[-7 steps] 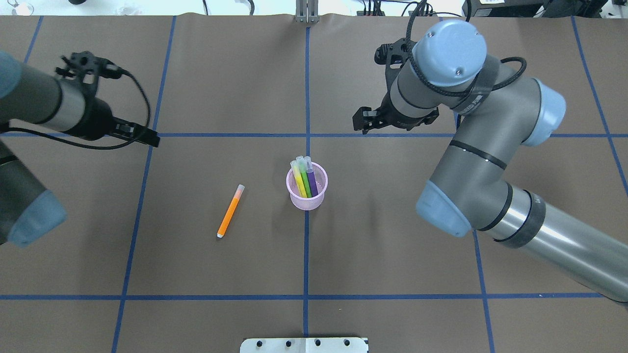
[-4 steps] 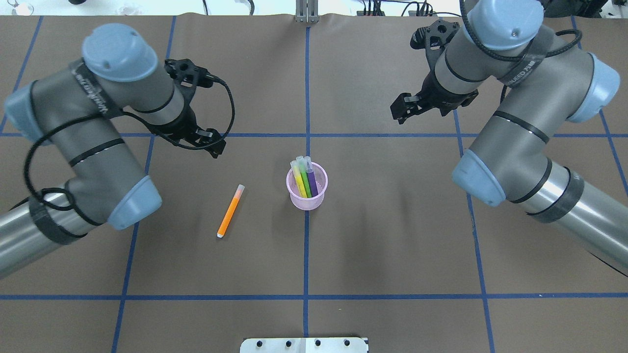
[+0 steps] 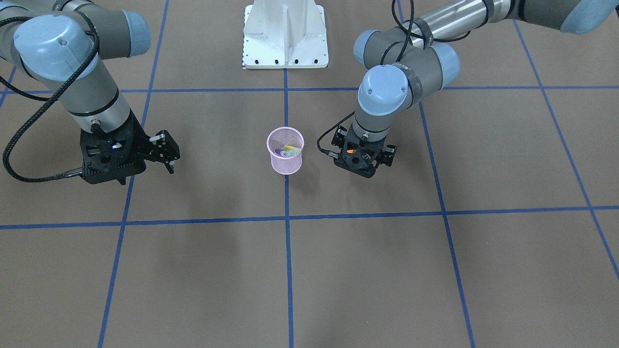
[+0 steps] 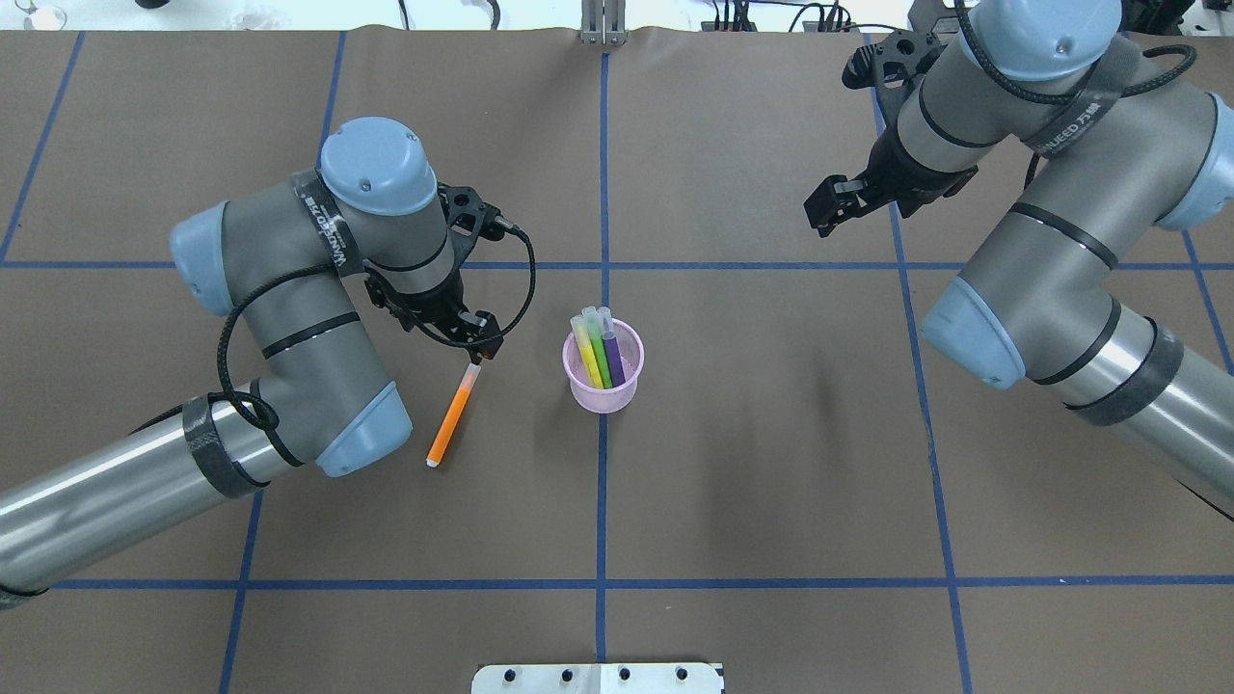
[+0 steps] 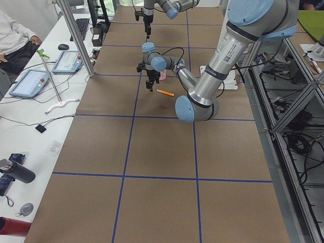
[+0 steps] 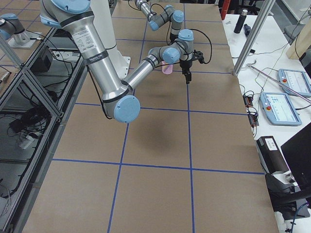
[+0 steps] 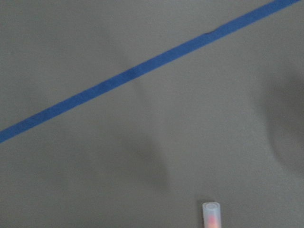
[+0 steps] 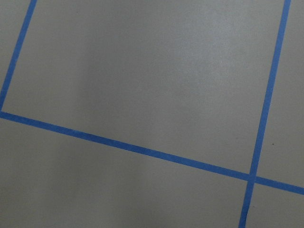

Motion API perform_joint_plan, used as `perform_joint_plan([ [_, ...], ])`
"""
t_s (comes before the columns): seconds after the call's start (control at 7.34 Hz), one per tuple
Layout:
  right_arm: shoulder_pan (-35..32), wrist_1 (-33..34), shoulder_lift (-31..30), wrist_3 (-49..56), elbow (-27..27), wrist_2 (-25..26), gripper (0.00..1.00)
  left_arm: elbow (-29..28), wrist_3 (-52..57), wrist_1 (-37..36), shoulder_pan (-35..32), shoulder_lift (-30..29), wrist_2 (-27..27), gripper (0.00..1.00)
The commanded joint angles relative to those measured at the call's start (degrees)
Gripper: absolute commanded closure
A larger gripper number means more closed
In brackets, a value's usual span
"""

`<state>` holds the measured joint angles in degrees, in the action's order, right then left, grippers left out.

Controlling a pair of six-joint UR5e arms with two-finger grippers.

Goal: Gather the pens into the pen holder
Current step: 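Lower the left gripper onto the orange marker to grasp it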

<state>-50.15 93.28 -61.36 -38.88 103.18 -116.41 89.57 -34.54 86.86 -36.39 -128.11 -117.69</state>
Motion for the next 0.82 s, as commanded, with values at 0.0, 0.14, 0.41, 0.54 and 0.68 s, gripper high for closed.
perform_joint_plan([
  [0.0, -0.04, -0.2, 0.01, 0.04, 0.0, 0.04, 0.0, -0.8, -3.51, 0.5, 3.32, 0.31, 0.09, 0.0],
  [0.14, 0.05, -0.2, 0.01, 0.04, 0.0, 0.04, 0.0, -1.93, -3.61, 0.59, 3.34, 0.23, 0.01, 0.0],
  [0.41, -0.04, -0.2, -0.07, 0.04, 0.09, 0.04, 0.0, -1.95, -4.13, 0.59, 3.34, 0.14, 0.01, 0.25],
  [0.54, 0.05, -0.2, 0.01, 0.04, 0.09, 0.04, 0.0, -1.95, -4.13, 0.59, 3.34, 0.14, 0.01, 0.42],
  [0.68, 0.05, -0.2, -0.07, 0.04, 0.09, 0.04, 0.0, -2.03, -4.05, 0.59, 3.34, 0.22, 0.01, 0.51],
])
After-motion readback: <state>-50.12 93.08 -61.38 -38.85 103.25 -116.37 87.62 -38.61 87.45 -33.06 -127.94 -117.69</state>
